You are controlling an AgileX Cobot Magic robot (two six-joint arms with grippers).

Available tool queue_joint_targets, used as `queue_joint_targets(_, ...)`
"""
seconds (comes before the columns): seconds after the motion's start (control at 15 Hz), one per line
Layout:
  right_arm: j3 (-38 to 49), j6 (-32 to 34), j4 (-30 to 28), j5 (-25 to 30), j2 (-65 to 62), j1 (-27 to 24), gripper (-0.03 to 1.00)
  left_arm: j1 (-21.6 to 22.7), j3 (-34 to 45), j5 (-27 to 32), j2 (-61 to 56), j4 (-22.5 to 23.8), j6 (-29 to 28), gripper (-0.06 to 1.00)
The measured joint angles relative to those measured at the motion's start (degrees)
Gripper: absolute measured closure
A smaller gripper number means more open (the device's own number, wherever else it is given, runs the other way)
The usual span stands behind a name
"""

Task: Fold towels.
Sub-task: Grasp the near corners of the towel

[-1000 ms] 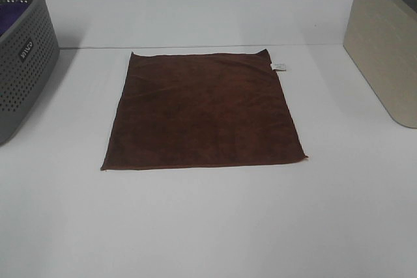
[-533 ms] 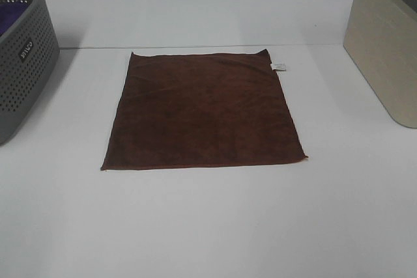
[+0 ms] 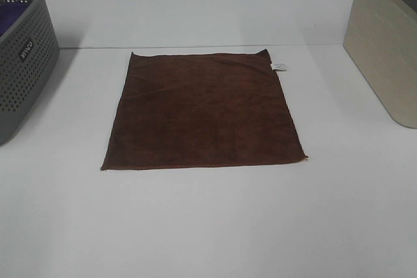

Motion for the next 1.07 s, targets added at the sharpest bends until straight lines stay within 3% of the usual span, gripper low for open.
queue_joint_targets(1.07,0.0,0.0,0.0,0.0,0.0,0.0,0.28,0.0,0.0,0.0,0.0,0.0,0.0,0.14)
